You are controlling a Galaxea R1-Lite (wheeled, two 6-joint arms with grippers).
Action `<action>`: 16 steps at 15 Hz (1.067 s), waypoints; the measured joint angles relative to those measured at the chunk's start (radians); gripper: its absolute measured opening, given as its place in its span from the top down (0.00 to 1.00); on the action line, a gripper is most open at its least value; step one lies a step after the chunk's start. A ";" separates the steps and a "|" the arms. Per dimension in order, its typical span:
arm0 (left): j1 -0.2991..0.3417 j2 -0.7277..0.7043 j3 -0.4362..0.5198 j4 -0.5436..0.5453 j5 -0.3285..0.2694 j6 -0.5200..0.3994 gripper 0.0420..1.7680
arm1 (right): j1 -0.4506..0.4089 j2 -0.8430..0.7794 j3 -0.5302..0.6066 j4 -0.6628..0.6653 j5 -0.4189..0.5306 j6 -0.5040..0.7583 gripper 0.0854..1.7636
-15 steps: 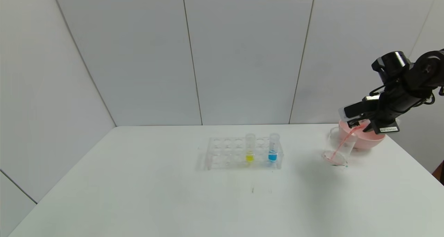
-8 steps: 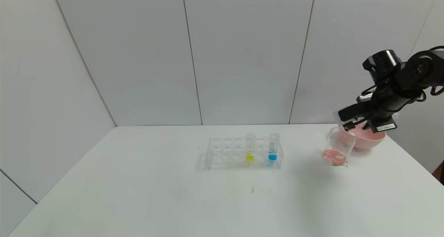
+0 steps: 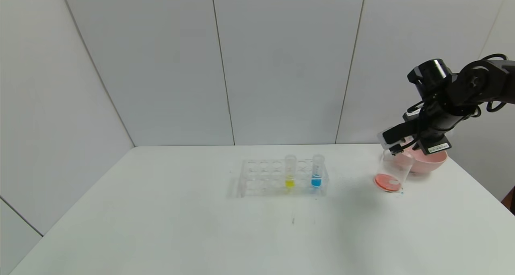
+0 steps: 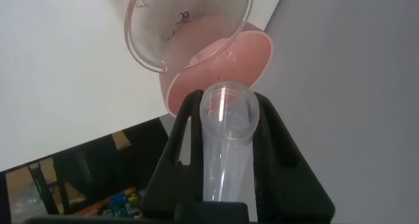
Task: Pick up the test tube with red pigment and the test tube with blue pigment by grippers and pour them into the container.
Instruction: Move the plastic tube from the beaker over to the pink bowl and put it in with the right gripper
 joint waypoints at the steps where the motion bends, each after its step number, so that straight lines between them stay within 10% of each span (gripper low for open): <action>1: 0.000 0.000 0.000 0.000 0.000 0.000 0.00 | -0.006 -0.002 0.000 0.000 0.008 0.000 0.76; 5: 0.000 0.000 0.000 0.000 0.000 0.000 0.00 | -0.057 -0.019 0.000 0.000 0.265 0.094 0.76; 11: 0.000 0.000 0.000 0.000 0.000 0.000 0.00 | -0.142 -0.098 0.003 -0.030 0.894 0.708 0.76; 16: 0.000 0.000 0.000 0.000 0.000 0.000 0.00 | -0.259 -0.188 0.101 -0.270 1.229 1.078 0.76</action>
